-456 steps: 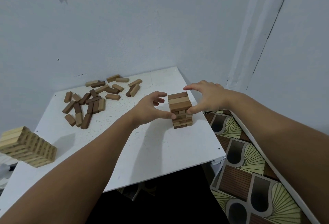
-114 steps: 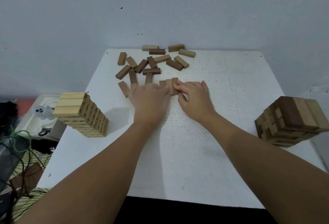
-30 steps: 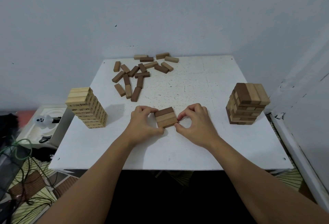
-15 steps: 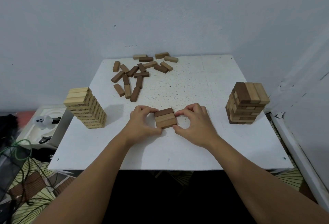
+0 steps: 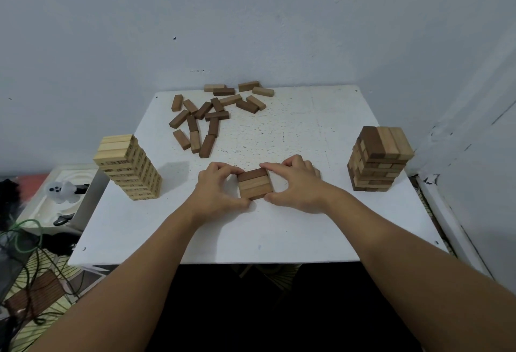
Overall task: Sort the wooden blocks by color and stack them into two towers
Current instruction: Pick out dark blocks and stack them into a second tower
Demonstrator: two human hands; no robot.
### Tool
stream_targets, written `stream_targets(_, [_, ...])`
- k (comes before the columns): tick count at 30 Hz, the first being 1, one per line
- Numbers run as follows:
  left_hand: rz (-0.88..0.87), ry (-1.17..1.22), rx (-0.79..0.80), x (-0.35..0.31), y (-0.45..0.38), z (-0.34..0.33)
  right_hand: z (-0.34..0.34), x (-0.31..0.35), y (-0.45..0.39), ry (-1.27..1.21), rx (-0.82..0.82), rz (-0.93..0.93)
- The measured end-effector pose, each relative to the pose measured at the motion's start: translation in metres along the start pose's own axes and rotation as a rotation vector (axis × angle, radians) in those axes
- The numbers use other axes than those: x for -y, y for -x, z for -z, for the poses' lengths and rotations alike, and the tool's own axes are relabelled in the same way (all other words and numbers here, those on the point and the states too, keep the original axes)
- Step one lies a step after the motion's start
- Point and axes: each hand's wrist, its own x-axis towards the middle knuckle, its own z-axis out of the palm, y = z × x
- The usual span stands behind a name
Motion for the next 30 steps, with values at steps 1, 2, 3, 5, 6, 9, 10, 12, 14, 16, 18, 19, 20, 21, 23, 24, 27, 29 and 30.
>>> stream_targets(1, [0.001,-0.008,0.003,-0.002,0.000,0.000,0.005,0.001,-0.001,0.016,0.013,0.010])
stream_targets(2, [0.004,-0.019,0.006,-0.003,0.001,0.000,0.009,0.003,-0.001,0.029,0.021,0.018])
stream_targets(3, [0.006,-0.034,0.008,-0.004,0.001,0.001,0.011,0.005,-0.002,0.038,0.023,0.025])
stream_targets(5, [-0.011,-0.063,0.013,-0.004,0.003,0.004,0.014,0.010,-0.003,0.072,0.001,0.055])
stream_targets(6, [-0.027,-0.073,0.016,-0.005,0.004,0.006,0.015,0.013,-0.004,0.105,-0.016,0.080])
stream_targets(9, [-0.070,-0.096,0.007,-0.009,0.004,0.018,0.022,0.022,-0.006,0.187,-0.063,0.156])
stream_targets(10, [-0.088,-0.107,-0.009,-0.012,0.004,0.022,0.026,0.025,-0.006,0.204,-0.080,0.182])
stream_targets(12, [-0.129,-0.127,-0.046,-0.021,0.001,0.031,0.041,0.031,-0.005,0.244,-0.129,0.234])
stream_targets(14, [-0.170,-0.147,-0.080,-0.034,-0.004,0.039,0.060,0.035,-0.002,0.291,-0.189,0.273])
stream_targets(16, [-0.199,-0.171,-0.096,-0.048,-0.011,0.044,0.080,0.035,0.002,0.349,-0.240,0.289])
stream_targets(18, [-0.235,-0.173,-0.110,-0.065,-0.018,0.043,0.099,0.031,0.009,0.376,-0.262,0.271])
stream_targets(19, [-0.251,-0.157,-0.116,-0.075,-0.022,0.041,0.108,0.027,0.014,0.369,-0.263,0.252])
stream_targets(20, [-0.271,-0.142,-0.116,-0.086,-0.024,0.038,0.117,0.022,0.019,0.357,-0.263,0.231])
stream_targets(21, [-0.287,-0.134,-0.111,-0.096,-0.027,0.034,0.126,0.016,0.024,0.350,-0.266,0.213])
stream_targets(23, [-0.327,-0.141,-0.089,-0.118,-0.033,0.023,0.142,0.002,0.036,0.355,-0.280,0.178])
stream_targets(24, [-0.347,-0.142,-0.074,-0.128,-0.036,0.017,0.149,-0.006,0.042,0.354,-0.286,0.159])
stream_targets(27, [-0.374,-0.130,-0.028,-0.156,-0.048,-0.001,0.169,-0.030,0.058,0.329,-0.294,0.099])
stream_targets(29, [-0.391,-0.134,0.003,-0.174,-0.054,-0.014,0.180,-0.046,0.069,0.299,-0.292,0.055])
stream_targets(30, [-0.399,-0.142,0.020,-0.182,-0.055,-0.020,0.184,-0.054,0.075,0.278,-0.287,0.031])
